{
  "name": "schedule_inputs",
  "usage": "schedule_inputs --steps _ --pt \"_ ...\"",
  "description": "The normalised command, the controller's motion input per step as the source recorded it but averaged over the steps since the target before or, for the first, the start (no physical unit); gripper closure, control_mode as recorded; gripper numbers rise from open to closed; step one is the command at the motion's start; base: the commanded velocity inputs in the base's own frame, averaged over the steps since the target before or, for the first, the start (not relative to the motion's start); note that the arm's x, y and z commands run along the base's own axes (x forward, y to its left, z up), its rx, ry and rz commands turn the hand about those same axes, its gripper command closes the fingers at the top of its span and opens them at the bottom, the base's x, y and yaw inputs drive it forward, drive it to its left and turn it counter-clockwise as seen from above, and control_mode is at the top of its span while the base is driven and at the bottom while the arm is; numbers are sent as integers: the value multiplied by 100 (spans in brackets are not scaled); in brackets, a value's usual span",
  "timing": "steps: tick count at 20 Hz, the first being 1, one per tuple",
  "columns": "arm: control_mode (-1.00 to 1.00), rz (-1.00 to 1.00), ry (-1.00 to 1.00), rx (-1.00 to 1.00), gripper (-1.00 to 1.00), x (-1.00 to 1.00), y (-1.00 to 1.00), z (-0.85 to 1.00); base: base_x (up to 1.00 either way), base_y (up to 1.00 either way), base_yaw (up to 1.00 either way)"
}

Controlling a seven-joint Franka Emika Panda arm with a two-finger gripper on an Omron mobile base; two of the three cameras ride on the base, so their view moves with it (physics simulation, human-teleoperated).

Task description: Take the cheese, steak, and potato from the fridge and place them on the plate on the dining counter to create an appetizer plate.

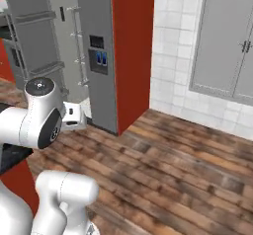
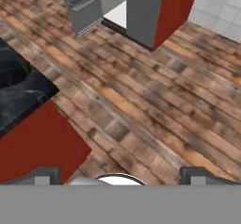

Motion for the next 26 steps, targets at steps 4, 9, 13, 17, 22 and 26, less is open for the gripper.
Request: schedule_inputs --steps 4,9,13,17,22,26 --pt "100 0 0 0 -100 0 0 0 100 -38 68" --pt "100 0 0 0 -100 0 0 0 100 -39 66" --pt "100 0 0 0 -100 0 0 0 100 -53 57" --pt "100 0 0 0 -100 0 0 0 100 -69 35" --pt "100 0 0 0 -100 0 0 0 99 -38 12" --pt "100 0 0 0 -100 0 0 0 84 9 -2"
